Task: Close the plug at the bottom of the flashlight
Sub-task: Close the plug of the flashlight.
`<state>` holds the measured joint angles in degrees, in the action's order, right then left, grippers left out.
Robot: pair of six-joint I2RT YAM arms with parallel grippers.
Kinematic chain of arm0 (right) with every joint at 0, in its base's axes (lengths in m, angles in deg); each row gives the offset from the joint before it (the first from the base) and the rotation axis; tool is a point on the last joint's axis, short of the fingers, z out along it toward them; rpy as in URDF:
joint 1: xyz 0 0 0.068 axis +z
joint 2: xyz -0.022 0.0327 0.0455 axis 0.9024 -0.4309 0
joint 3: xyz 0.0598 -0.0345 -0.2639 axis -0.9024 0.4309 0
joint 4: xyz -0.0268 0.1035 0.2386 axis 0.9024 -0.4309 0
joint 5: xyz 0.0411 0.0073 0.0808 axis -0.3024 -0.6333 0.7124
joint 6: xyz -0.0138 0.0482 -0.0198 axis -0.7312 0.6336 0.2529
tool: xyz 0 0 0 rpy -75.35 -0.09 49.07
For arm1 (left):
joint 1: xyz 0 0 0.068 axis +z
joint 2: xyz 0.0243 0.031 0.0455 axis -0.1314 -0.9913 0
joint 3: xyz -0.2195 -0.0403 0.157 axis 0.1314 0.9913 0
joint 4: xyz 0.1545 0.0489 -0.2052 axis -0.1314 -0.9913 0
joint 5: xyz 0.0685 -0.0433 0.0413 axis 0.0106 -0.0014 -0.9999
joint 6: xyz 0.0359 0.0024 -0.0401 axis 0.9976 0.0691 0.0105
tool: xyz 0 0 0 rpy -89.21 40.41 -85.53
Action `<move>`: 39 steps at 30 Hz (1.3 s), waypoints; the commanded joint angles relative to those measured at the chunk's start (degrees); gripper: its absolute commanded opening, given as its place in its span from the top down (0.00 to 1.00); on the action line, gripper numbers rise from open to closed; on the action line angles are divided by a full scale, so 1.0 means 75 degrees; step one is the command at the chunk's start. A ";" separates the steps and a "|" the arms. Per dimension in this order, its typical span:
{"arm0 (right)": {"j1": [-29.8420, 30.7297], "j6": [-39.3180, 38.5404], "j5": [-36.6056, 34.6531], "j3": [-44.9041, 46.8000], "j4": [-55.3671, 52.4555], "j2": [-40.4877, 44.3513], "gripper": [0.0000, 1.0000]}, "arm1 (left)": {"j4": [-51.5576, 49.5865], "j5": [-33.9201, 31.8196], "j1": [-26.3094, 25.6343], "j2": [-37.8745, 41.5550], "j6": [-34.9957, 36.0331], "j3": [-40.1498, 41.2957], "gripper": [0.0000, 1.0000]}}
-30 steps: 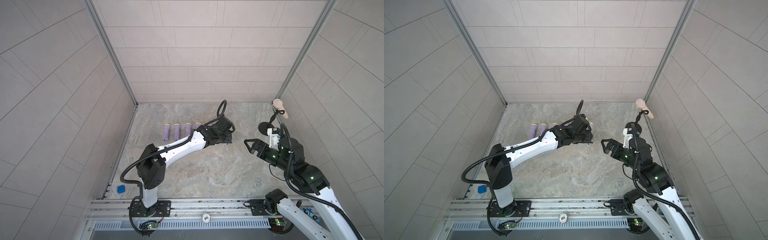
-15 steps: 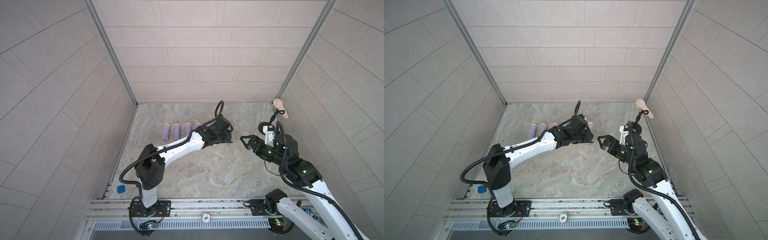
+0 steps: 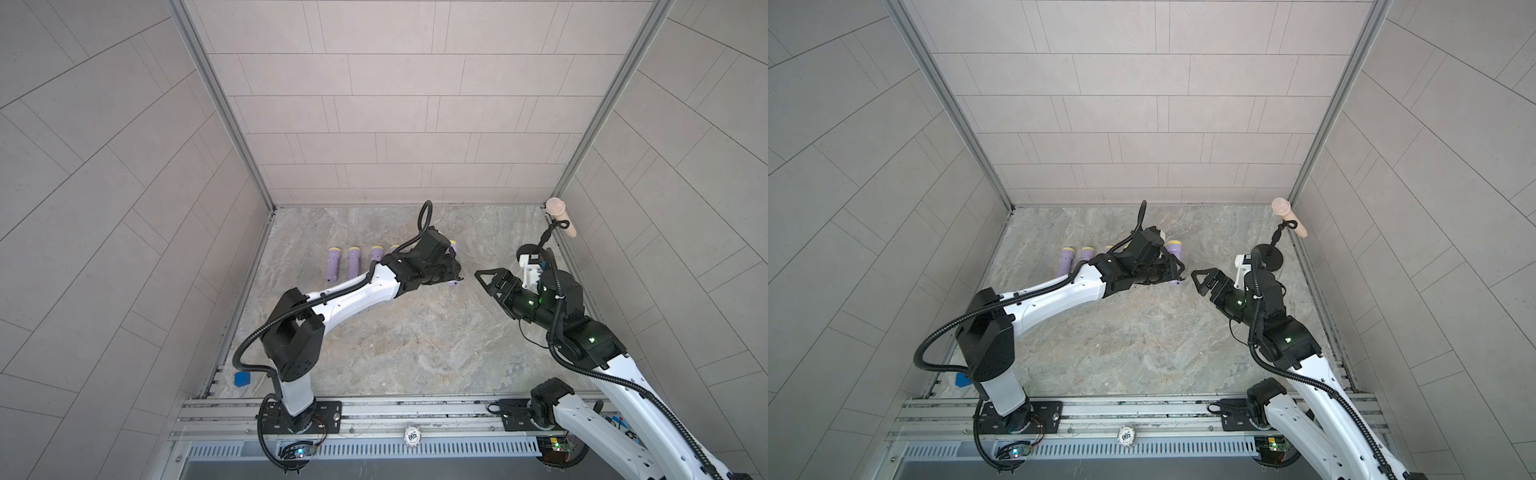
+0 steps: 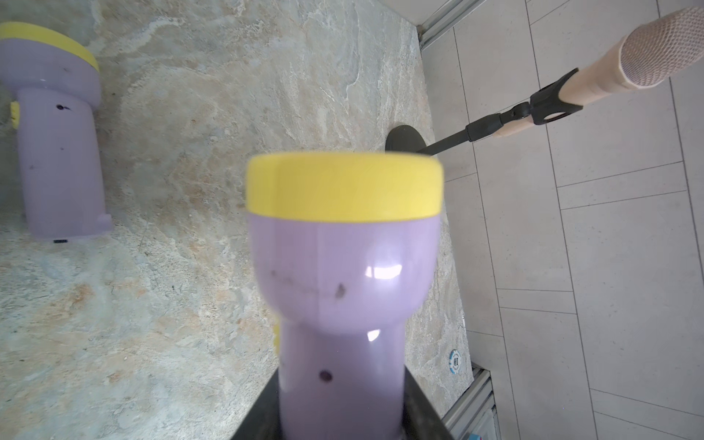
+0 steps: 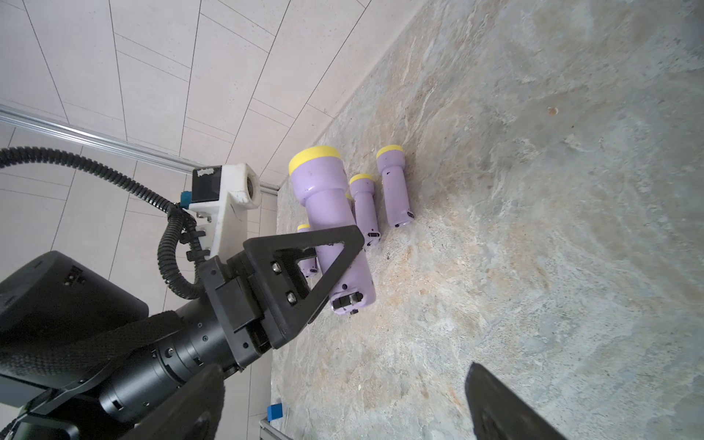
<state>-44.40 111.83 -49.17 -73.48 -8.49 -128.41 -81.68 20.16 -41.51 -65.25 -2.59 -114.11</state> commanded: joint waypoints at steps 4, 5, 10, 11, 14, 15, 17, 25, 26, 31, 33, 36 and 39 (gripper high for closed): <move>-0.0017 0.1047 0.0097 0.0429 0.1247 0.0004 0.00 | 0.1075 0.0493 0.0204 0.0315 -0.0768 0.0353 1.00; -0.0004 0.1105 0.0103 0.0459 0.1332 -0.0010 0.00 | 0.1160 0.0542 0.0234 0.0312 -0.0867 0.0409 1.00; 0.0042 0.1255 0.0116 0.0528 0.1581 -0.0103 0.00 | 0.1491 0.0685 0.0369 0.0360 -0.1361 0.0624 1.00; 0.0053 0.1308 0.0098 0.0562 0.1671 -0.0105 0.00 | 0.1575 0.0712 0.0404 0.0368 -0.1477 0.0692 1.00; 0.0076 0.1542 0.0103 0.0778 0.2157 -0.0109 0.00 | 0.2050 0.0941 0.0544 0.0365 -0.1953 0.0933 1.00; 0.0083 0.1643 0.0103 0.0818 0.2333 -0.0115 0.00 | 0.2251 0.1044 0.0590 0.0340 -0.2123 0.1015 1.00; 0.0100 0.1805 0.0094 0.1052 0.2560 -0.0137 0.01 | 0.2603 0.1220 0.0674 0.0332 -0.2372 0.1136 1.00; 0.0205 0.2399 0.0081 0.1493 0.3568 -0.0293 0.01 | 0.3720 0.1436 0.0806 0.0293 -0.3046 0.1590 1.00; 0.0233 0.2480 0.0080 0.1563 0.3757 -0.0330 0.01 | 0.3929 0.1469 0.0824 0.0281 -0.3167 0.1650 1.00; 0.0346 0.2816 -0.0133 0.1908 0.4546 -0.0396 0.01 | 0.4852 0.1566 0.0869 0.0205 -0.3677 0.1905 1.00; 0.0379 0.2948 -0.0284 0.2067 0.4856 -0.0384 0.01 | 0.5169 0.1595 0.0889 0.0167 -0.3845 0.1988 1.00; 0.0437 0.3128 -0.0499 0.2291 0.5262 -0.0394 0.01 | 0.5538 0.1545 0.0904 0.0162 -0.4075 0.2088 1.00; 0.0493 0.3260 -0.0645 0.2423 0.5689 -0.0514 0.01 | 0.5895 0.1551 0.0903 0.0114 -0.4305 0.2158 1.00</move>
<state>-41.21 133.40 -51.64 -55.91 28.04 -131.80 -44.61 31.19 -35.15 -65.10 -31.27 -98.44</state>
